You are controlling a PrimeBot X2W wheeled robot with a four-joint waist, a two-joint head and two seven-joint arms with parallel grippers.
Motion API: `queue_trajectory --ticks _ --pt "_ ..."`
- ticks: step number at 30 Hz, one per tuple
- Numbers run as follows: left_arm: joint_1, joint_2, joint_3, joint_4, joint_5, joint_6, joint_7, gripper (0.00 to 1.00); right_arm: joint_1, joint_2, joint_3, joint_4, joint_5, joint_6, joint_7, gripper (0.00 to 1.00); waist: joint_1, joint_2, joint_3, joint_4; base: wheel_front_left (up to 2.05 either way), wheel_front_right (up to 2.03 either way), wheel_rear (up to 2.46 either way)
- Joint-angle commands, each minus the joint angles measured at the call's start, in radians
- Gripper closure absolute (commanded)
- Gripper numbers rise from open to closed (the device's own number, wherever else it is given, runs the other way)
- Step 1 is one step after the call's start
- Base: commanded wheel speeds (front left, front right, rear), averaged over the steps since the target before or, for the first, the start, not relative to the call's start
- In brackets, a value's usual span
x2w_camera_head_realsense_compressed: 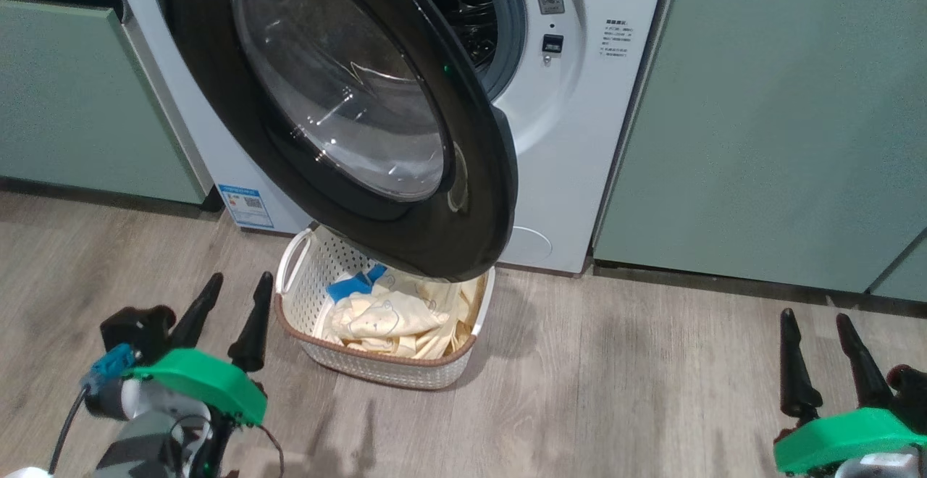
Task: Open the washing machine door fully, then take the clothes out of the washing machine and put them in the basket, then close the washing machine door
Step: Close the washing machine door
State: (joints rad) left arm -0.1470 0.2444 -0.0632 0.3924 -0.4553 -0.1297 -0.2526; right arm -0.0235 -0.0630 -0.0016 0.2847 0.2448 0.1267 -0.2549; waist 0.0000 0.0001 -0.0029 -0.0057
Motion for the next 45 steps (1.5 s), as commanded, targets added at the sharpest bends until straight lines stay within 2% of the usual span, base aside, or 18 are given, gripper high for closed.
queue_trajectory --ticks 1,9,18,19,20,21,28,32,33,39,45 --pt "-0.044 0.021 0.050 -0.025 0.014 -0.001 -0.009 0.00 -0.018 -0.008 0.017 -0.035 -0.006 0.004 -0.007 0.00 0.0000 -0.0001 0.000 -0.001 0.00 0.00 0.00" --pt "-0.047 0.014 0.083 -0.021 0.060 -0.001 -0.009 0.00 -0.019 -0.007 0.018 -0.035 -0.011 0.004 -0.007 0.00 0.0000 -0.0001 0.001 -0.005 0.00 0.00 0.00" --pt "-0.061 -0.018 0.167 0.001 0.094 -0.001 -0.009 0.00 -0.017 -0.006 0.018 -0.036 -0.008 0.004 -0.007 0.00 0.0000 -0.0001 0.002 -0.004 0.00 0.00 0.00" --pt "-0.062 -0.019 0.169 0.002 0.097 -0.001 -0.009 0.00 -0.017 -0.005 0.014 -0.037 -0.001 0.004 -0.007 0.25 0.0000 -0.0001 0.002 -0.004 0.00 0.00 0.00" --pt "-0.063 -0.021 0.170 0.001 0.100 -0.001 -0.009 0.00 -0.018 -0.004 0.010 -0.041 0.009 0.004 -0.007 0.55 0.0000 -0.0001 0.002 -0.003 0.00 0.00 0.00" --pt "-0.063 -0.022 0.169 0.001 0.103 -0.001 -0.009 0.00 -0.020 -0.005 0.010 -0.049 0.013 0.004 -0.007 1.00 0.0000 -0.0001 0.002 -0.002 0.00 0.00 0.00" --pt "-0.058 -0.020 0.145 0.000 0.121 -0.001 -0.009 0.00 -0.069 -0.023 0.000 -0.133 0.048 0.004 -0.007 1.00 0.0000 -0.0001 0.004 0.008 0.00 0.00 0.00" --pt "-0.055 -0.033 0.128 -0.002 0.133 -0.001 -0.009 0.00 -0.150 -0.032 0.020 -0.235 0.066 0.004 -0.007 1.00 0.0000 -0.0001 0.006 0.033 0.00 0.00 0.00" --pt "-0.053 -0.038 0.114 -0.001 0.138 -0.001 -0.009 0.00 -0.189 -0.036 0.054 -0.286 0.067 0.004 -0.007 1.00 0.0000 -0.0001 0.007 0.045 0.00 0.00 0.00" --pt "-0.054 -0.050 0.090 0.004 0.147 -0.001 -0.009 0.00 -0.310 -0.040 0.214 -0.408 0.066 0.004 -0.007 1.00 0.0000 -0.0001 0.008 0.082 0.00 0.00 0.00" --pt "-0.061 -0.066 0.064 0.013 0.156 -0.001 -0.009 0.00 -0.395 -0.038 0.402 -0.431 0.089 0.004 -0.007 1.00 0.0000 -0.0001 0.008 0.130 0.00 0.00 0.00"
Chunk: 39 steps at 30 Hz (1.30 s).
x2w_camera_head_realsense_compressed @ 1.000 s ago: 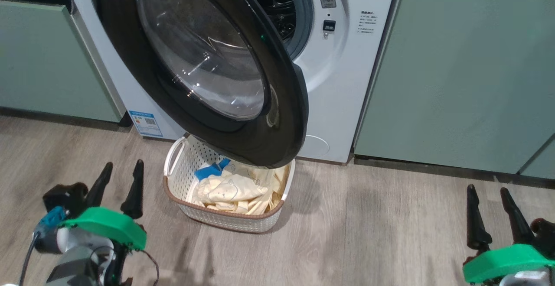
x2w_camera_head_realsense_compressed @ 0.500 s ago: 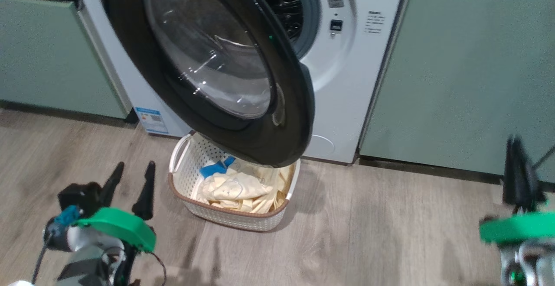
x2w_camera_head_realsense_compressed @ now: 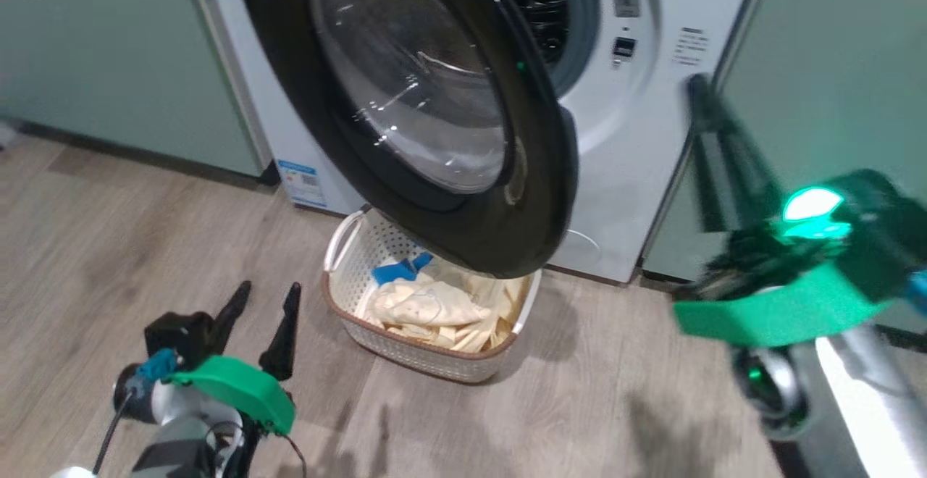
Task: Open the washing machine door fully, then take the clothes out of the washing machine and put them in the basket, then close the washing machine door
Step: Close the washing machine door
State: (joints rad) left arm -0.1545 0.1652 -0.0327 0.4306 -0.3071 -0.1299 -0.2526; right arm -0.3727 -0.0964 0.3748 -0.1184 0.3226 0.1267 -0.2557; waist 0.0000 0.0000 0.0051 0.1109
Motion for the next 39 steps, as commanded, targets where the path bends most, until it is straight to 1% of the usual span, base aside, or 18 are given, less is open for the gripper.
queue_trajectory --ticks 1,5,9,15,16,20,24,32,39 --pt "-0.055 0.012 0.032 -0.023 0.007 -0.001 -0.009 0.00 -0.056 -0.004 0.054 -0.021 0.017 0.004 -0.006 1.00 0.0000 0.0000 0.000 0.022 0.00 0.00 0.00" --pt "-0.065 0.005 0.022 -0.017 0.008 -0.001 -0.009 0.00 -0.089 -0.009 0.178 0.030 0.018 0.004 -0.006 1.00 0.0000 0.0000 0.002 0.055 0.00 0.00 0.00" --pt "-0.077 0.003 0.012 -0.014 0.010 -0.001 -0.009 0.00 -0.100 -0.003 0.285 0.116 0.029 0.004 -0.006 1.00 0.0000 0.0000 0.008 0.086 0.00 0.00 0.00" --pt "-0.096 -0.008 -0.016 -0.009 0.013 -0.001 -0.009 0.00 -0.102 0.010 0.383 0.253 0.048 0.004 -0.006 1.00 0.0000 0.0000 0.023 0.127 0.00 0.00 0.00" --pt "-0.096 -0.008 -0.016 -0.009 0.013 -0.001 -0.009 0.00 -0.102 0.010 0.383 0.253 0.048 0.004 -0.006 1.00 0.0000 0.0000 0.023 0.127 0.00 0.00 0.00" --pt "-0.109 -0.014 -0.030 -0.007 0.013 -0.001 -0.009 0.00 -0.110 0.014 0.409 0.347 0.050 0.004 -0.006 1.00 0.0000 0.0000 0.041 0.146 0.00 0.00 0.00" --pt "-0.127 -0.023 -0.038 -0.009 0.012 -0.001 -0.009 0.00 -0.137 0.015 0.412 0.428 0.047 0.004 -0.006 1.00 0.0000 0.0000 0.072 0.159 0.00 0.00 0.00" --pt "-0.172 -0.044 -0.063 -0.014 0.013 -0.001 -0.009 0.00 -0.227 0.027 0.335 0.532 0.031 0.004 -0.006 1.00 0.0000 0.0000 0.144 0.171 0.00 0.00 0.00" --pt "-0.194 -0.058 -0.060 -0.021 0.003 -0.001 -0.009 0.00 -0.285 0.038 0.283 0.577 0.012 0.004 -0.006 1.00 0.0000 0.0000 0.188 0.162 0.00 0.00 0.00"
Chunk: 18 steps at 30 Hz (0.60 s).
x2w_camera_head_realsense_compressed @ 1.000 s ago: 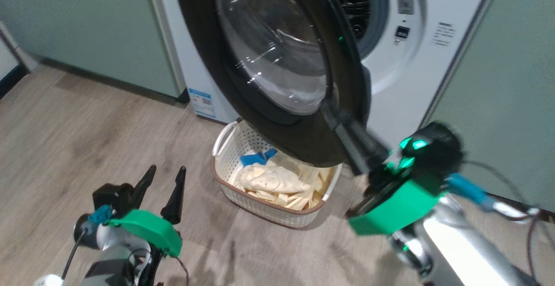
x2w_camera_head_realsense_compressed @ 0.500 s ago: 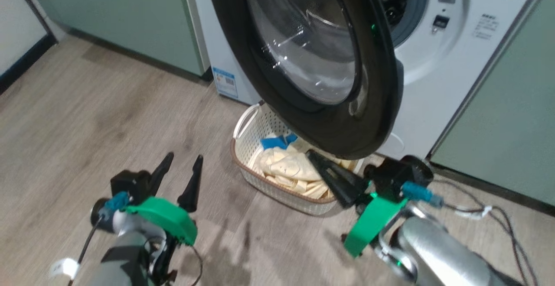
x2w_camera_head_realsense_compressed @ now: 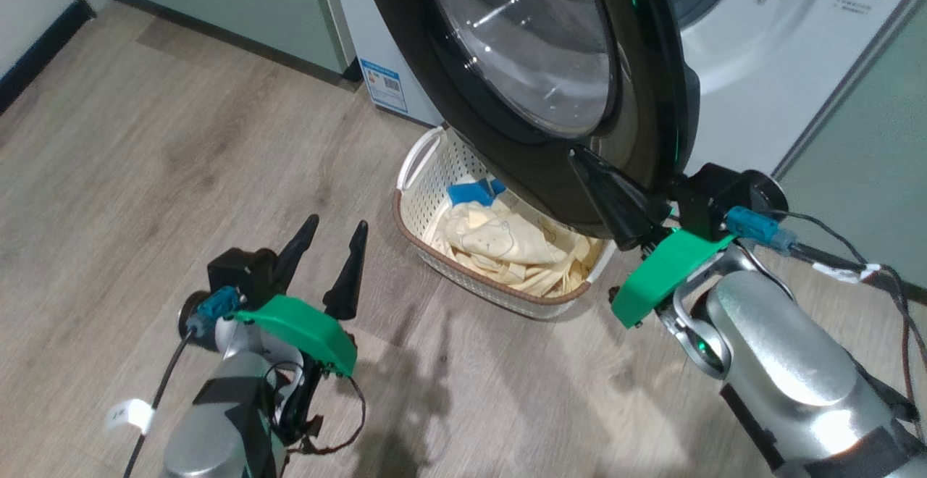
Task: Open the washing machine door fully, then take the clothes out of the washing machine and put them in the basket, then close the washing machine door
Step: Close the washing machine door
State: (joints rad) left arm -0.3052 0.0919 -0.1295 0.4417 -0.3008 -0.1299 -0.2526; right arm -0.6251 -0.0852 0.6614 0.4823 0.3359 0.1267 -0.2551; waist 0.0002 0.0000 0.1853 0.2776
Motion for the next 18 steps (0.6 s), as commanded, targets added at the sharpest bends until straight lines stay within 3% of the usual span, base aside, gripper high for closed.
queue_trajectory --ticks 1,18 --pt "-0.045 0.015 0.039 -0.033 -0.003 -0.001 -0.009 0.00 -0.036 0.028 -0.011 -0.019 0.001 0.004 -0.007 1.00 -0.0002 0.0000 0.014 -0.007 0.00 0.00 0.00" --pt "-0.087 -0.007 0.039 -0.053 0.002 -0.001 -0.009 0.00 -0.095 0.035 -0.218 0.057 -0.028 0.004 -0.007 1.00 -0.0002 0.0000 0.101 -0.026 0.00 0.00 0.00"
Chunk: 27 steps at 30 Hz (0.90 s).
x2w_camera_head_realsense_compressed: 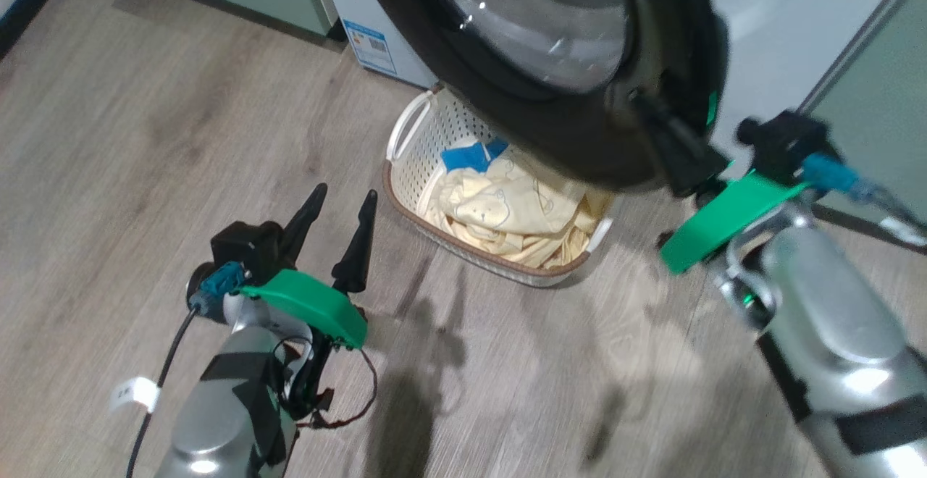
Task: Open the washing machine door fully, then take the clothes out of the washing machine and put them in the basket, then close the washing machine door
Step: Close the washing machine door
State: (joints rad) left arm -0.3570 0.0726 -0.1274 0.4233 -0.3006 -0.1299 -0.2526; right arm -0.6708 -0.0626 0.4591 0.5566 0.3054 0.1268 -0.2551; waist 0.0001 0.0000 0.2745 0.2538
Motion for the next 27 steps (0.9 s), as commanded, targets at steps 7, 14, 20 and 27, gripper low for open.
queue_trajectory --ticks 7,14,20,27 --pt "-0.059 0.004 0.042 -0.049 0.004 -0.001 -0.009 0.00 -0.140 0.012 -0.103 0.039 -0.013 0.004 -0.007 1.00 -0.0001 0.0000 0.072 -0.007 0.00 0.00 0.00" --pt "-0.097 -0.003 0.052 -0.064 0.003 -0.001 -0.009 0.00 -0.273 0.012 -0.177 0.091 -0.017 0.004 -0.007 1.00 -0.0001 0.0000 0.144 -0.012 0.00 0.00 0.00" --pt "-0.107 -0.010 0.068 -0.080 0.001 -0.001 -0.009 0.00 -0.369 0.012 -0.202 0.134 -0.043 0.004 -0.007 1.00 -0.0001 0.0000 0.185 -0.024 0.00 0.00 0.00" --pt "-0.121 -0.017 0.076 -0.091 -0.003 -0.001 -0.009 0.00 -0.473 0.012 -0.256 0.185 -0.070 0.004 -0.007 1.00 -0.0001 0.0000 0.229 -0.025 0.00 0.00 0.00"
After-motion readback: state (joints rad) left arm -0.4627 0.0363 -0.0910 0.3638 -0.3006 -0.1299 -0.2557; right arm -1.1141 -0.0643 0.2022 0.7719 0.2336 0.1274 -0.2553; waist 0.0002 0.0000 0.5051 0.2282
